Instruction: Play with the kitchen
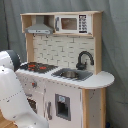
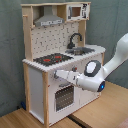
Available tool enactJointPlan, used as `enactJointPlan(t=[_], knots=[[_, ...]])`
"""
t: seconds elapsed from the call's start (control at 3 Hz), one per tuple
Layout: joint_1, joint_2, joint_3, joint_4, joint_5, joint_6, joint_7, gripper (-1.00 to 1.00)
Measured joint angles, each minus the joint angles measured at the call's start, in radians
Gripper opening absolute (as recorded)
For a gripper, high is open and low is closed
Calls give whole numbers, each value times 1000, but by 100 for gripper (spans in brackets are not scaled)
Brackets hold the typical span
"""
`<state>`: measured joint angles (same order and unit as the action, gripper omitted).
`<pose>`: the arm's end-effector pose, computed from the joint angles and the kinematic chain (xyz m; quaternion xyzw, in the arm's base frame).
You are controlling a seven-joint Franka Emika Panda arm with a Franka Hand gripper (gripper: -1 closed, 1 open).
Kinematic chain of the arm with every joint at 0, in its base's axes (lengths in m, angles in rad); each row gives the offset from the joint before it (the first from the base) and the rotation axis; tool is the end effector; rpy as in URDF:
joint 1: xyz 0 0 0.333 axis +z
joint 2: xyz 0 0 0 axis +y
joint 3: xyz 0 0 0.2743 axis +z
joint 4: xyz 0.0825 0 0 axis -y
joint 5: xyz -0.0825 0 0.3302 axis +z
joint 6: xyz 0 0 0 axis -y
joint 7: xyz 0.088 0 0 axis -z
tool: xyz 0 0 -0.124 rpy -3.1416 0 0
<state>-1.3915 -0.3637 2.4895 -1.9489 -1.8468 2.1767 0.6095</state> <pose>0.2912 0.5137 0.3631 0.3906 0.5912 0.4905 0.5073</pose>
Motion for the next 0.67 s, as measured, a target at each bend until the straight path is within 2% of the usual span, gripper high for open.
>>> enactJointPlan(t=[0.67], knots=[[21,44,0,-40,0,-28,-218,100]])
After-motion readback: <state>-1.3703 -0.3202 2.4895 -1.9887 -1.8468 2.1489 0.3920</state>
